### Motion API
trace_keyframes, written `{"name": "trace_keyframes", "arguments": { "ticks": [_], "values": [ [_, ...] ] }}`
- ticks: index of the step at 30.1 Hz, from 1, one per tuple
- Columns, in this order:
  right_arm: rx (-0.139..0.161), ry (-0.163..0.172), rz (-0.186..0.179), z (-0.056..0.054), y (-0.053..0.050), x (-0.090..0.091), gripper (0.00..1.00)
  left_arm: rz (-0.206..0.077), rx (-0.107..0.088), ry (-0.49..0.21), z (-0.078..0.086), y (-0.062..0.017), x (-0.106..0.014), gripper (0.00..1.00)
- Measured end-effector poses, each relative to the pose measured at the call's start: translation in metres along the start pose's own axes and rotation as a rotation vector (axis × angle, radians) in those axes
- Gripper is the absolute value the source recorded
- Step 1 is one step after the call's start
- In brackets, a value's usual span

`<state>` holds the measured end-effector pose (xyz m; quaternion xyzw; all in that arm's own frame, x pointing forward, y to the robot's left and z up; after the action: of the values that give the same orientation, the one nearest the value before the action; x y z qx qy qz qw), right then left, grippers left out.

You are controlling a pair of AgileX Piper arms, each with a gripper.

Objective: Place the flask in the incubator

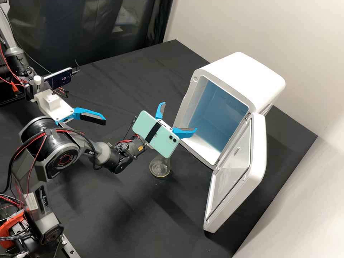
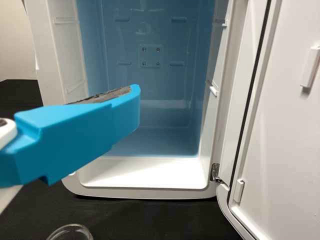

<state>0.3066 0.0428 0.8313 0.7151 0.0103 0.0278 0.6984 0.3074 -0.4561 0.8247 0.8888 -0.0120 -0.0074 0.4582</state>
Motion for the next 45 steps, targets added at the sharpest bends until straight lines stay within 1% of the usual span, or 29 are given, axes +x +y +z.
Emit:
{"name": "trace_keyframes", "arguments": {
  "ticks": [9, 11, 14, 16, 19, 20, 22, 23, 24, 26, 28, 30, 31, 35, 38, 41, 42, 44, 45],
  "values": [
    [0.000, 0.000, 0.000, 0.000, 0.000, 0.000, 1.00, 0.000, 0.001, 0.000, 0.000, 0.0001, 0.000, 1.00],
    [0.000, 0.000, 0.000, 0.000, 0.000, 0.000, 1.00, -0.004, 0.001, 0.003, -0.001, -0.0011, 0.000, 1.00],
    [0.000, 0.000, 0.000, 0.000, 0.000, 0.000, 1.00, -0.021, 0.004, 0.018, -0.007, -0.0052, -0.003, 1.00],
    [0.000, 0.000, 0.000, 0.000, 0.000, 0.000, 1.00, -0.039, 0.003, 0.040, -0.013, -0.0102, -0.006, 1.00],
    [0.000, 0.000, 0.000, 0.000, 0.000, 0.000, 1.00, -0.069, 0.005, 0.080, -0.025, -0.0180, -0.014, 1.00],
    [0.000, 0.000, 0.000, 0.000, 0.000, 0.000, 1.00, -0.083, 0.000, 0.092, -0.030, -0.0211, -0.017, 1.00],
    [0.000, 0.000, 0.000, 0.000, 0.000, 0.000, 1.00, -0.102, -0.003, 0.112, -0.039, -0.0259, -0.025, 1.00],
    [0.000, 0.000, 0.000, 0.000, 0.000, 0.000, 1.00, -0.100, -0.002, 0.117, -0.042, -0.0266, -0.027, 1.00],
    [0.000, 0.000, 0.000, 0.000, 0.000, 0.000, 1.00, -0.097, -0.005, 0.124, -0.048, -0.0283, -0.033, 1.00],
    [0.003, -0.003, 0.003, 0.000, 0.000, 0.000, 1.00, -0.093, -0.015, 0.137, -0.057, -0.0297, -0.040, 1.00],
    [0.004, -0.004, 0.004, 0.000, 0.000, 0.000, 1.00, -0.091, -0.029, 0.152, -0.063, -0.0301, -0.047, 1.00],
    [0.005, -0.004, 0.005, 0.000, 0.000, 0.000, 1.00, -0.084, -0.030, 0.161, -0.069, -0.0302, -0.053, 1.00],
    [0.006, -0.006, 0.007, 0.001, 0.001, 0.000, 1.00, -0.080, -0.036, 0.174, -0.073, -0.0301, -0.056, 1.00],
    [0.011, -0.011, 0.012, 0.001, 0.001, 0.000, 1.00, -0.083, -0.053, 0.206, -0.087, -0.0316, -0.067, 1.00],
    [0.011, -0.011, 0.012, 0.001, 0.001, 0.000, 1.00, -0.085, -0.051, 0.237, -0.098, -0.0312, -0.074, 1.00],
    [0.011, -0.011, 0.012, 0.001, 0.001, 0.000, 1.00, -0.073, -0.057, 0.266, -0.107, -0.0297, -0.078, 1.00],
    [0.011, -0.011, 0.012, 0.001, 0.001, 0.000, 1.00, -0.066, -0.055, 0.272, -0.110, -0.0290, -0.079, 1.00],
    [0.011, -0.011, 0.012, 0.001, 0.001, 0.000, 1.00, -0.061, -0.058, 0.284, -0.114, -0.0298, -0.081, 1.00],
    [0.011, -0.011, 0.012, 0.001, 0.001, 0.000, 1.00, -0.062, -0.060, 0.286, -0.114, -0.0307, -0.081, 1.00]
  ]
}}
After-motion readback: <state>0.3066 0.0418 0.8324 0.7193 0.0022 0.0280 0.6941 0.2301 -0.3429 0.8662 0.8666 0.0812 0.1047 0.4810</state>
